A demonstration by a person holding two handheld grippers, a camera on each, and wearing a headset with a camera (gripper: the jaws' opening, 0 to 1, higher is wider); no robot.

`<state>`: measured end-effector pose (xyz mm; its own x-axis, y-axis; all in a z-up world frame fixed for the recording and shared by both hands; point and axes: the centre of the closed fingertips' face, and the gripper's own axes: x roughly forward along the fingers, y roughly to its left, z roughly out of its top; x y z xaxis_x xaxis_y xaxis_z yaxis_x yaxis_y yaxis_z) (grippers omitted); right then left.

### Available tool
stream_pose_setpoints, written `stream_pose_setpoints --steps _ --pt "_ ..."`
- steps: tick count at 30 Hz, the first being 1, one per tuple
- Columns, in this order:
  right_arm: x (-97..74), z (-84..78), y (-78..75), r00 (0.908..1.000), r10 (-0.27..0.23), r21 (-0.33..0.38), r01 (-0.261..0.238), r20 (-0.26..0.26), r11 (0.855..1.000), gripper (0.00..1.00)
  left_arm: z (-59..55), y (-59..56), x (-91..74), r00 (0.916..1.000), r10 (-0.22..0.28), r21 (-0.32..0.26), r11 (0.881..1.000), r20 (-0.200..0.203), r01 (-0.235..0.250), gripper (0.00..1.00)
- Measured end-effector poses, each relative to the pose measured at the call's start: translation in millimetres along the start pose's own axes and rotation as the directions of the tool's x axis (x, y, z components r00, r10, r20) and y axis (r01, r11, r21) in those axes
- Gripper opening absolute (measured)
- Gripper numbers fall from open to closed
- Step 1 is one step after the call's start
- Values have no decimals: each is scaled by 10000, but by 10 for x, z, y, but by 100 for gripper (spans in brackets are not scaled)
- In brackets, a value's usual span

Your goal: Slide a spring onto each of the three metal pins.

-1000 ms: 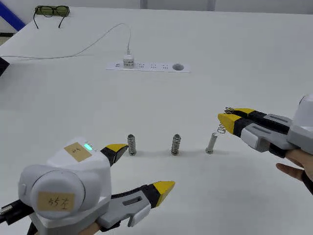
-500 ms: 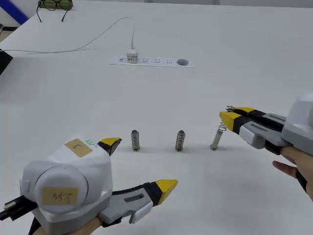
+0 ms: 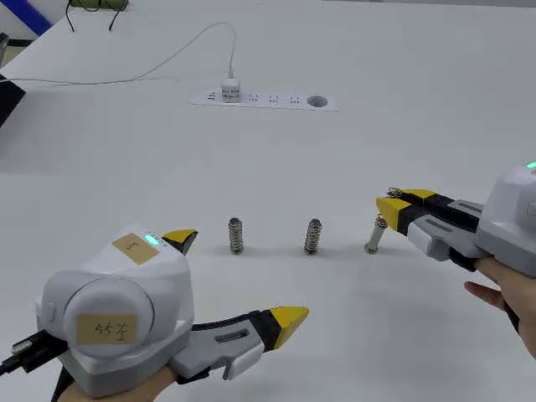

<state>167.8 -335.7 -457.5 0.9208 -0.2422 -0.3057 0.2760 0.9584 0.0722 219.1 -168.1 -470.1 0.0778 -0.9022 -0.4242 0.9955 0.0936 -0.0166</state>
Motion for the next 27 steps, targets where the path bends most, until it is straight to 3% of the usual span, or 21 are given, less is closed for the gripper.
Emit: stream_pose_setpoints --steps 10,27 --pt "-16 -48 73 9992 -137 -1358 84 -383 9907 12 -4 -34 2 9999 -137 57 9999 -27 137 91" --pt "26 -255 94 9939 -115 -1532 -54 -1094 9882 12 -18 -55 -2 9997 -216 59 9997 -83 217 89"
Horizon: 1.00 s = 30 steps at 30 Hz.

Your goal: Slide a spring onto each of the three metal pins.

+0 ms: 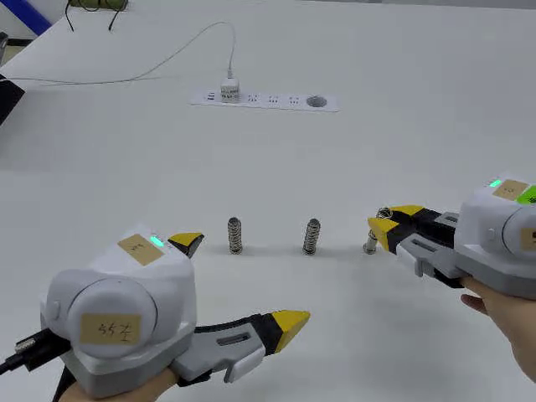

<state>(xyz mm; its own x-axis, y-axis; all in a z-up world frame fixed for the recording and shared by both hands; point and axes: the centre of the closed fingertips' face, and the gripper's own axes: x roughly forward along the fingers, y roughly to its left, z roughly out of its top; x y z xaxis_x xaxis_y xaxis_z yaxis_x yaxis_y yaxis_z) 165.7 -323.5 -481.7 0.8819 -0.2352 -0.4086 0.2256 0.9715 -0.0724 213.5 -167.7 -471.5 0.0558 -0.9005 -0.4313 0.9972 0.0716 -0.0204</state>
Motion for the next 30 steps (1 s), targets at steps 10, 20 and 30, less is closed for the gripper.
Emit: stream_pose_setpoints --steps 10,20,30 --pt "31 -128 22 9994 48 263 -39 -346 9996 12 -16 -18 10 9999 -69 7 10000 -78 70 88" --pt "39 -213 56 9980 103 414 -77 -621 9991 12 -22 -9 13 9999 -43 -13 10000 -103 43 87" --pt "47 -238 61 9978 90 707 -43 -659 9975 12 -38 1 14 9998 -13 -7 10000 -190 13 86"
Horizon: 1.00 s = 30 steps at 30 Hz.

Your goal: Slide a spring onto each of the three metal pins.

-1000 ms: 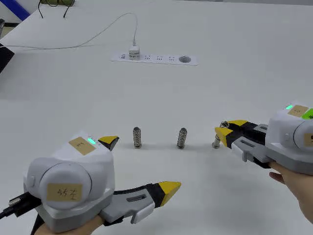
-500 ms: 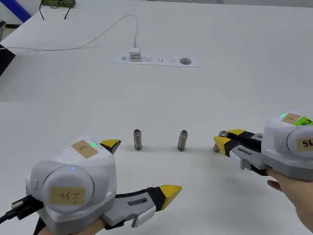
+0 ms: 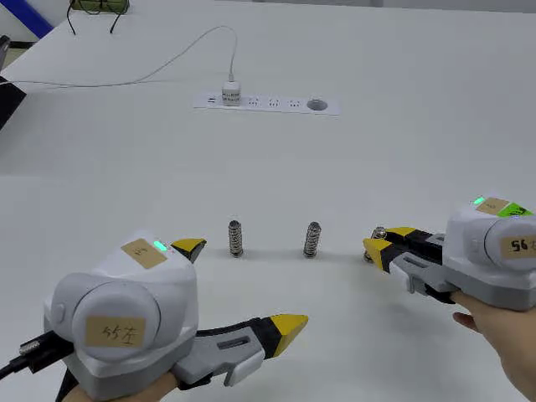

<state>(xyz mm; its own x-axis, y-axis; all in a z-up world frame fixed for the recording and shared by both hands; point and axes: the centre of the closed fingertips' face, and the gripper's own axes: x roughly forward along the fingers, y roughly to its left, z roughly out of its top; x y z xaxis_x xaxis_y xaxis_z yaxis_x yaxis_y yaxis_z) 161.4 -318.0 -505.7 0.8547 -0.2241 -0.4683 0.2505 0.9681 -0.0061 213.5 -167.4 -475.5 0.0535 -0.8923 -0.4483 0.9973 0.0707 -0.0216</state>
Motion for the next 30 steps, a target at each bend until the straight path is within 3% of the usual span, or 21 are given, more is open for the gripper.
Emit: stream_pose_setpoints --steps 11,30 --pt "-90 25 12 10000 4 242 -6 69 9997 24 -6 30 -8 9999 110 -24 9999 -39 -110 85" --pt "-504 181 135 9994 206 834 -228 275 9963 52 37 153 -87 9984 541 -13 9985 -137 -541 81"
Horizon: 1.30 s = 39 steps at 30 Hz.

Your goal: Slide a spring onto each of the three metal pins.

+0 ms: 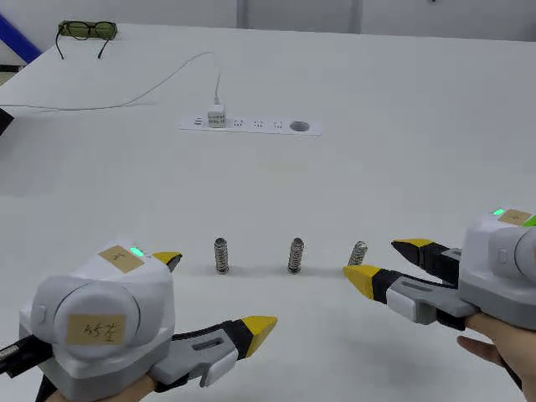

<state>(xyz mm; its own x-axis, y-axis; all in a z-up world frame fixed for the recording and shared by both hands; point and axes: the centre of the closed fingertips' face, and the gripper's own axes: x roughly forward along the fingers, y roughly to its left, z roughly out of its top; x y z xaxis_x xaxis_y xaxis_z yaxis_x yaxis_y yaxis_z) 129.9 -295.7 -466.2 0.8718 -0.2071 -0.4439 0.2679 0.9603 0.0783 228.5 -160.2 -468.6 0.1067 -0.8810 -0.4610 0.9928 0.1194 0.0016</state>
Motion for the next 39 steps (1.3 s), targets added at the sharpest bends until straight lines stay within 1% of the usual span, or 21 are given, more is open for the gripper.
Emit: stream_pose_setpoints --steps 5,9,12,14,18,23,26,29,34,36,39 --pt "-79 7 68 9999 126 56 -125 -79 9999 57 -5 45 -42 9999 124 -7 9999 -93 -124 81" --pt "-148 43 115 9998 170 100 -171 49 9998 59 16 87 -88 9996 288 -72 9996 -53 -288 80" --pt "-178 35 158 9997 240 -17 -240 -54 9997 62 19 102 -109 9994 327 -4 9995 -130 -327 80" --pt "-207 36 190 9996 264 -117 -265 -65 9996 63 23 108 -129 9992 344 25 9994 -189 -343 80" --pt "-258 37 242 9994 338 -198 -339 -44 9992 66 33 118 -182 9991 382 34 9993 -158 -381 81" --pt "-332 28 298 9992 392 -248 -393 -41 9989 71 2 115 -249 9989 401 -17 9992 -223 -401 82" --pt "-386 18 328 9992 412 -232 -412 -6 9989 74 -11 112 -293 9990 402 -114 9991 -185 -404 84" --pt "-434 -6 365 9988 464 -90 -462 170 9989 75 -46 116 -332 9987 435 -254 9987 -283 -442 84" --pt "-482 -51 403 9985 438 92 -441 322 9990 76 -65 125 -373 9982 487 -148 9987 -360 -493 86" --pt "-499 -53 412 9985 397 27 -398 372 9992 76 -61 129 -387 9982 501 -177 9986 -314 -507 87" --pt "-508 -58 422 9988 394 -60 -392 289 9992 77 -52 129 -398 9985 494 -218 9985 -228 -499 88"
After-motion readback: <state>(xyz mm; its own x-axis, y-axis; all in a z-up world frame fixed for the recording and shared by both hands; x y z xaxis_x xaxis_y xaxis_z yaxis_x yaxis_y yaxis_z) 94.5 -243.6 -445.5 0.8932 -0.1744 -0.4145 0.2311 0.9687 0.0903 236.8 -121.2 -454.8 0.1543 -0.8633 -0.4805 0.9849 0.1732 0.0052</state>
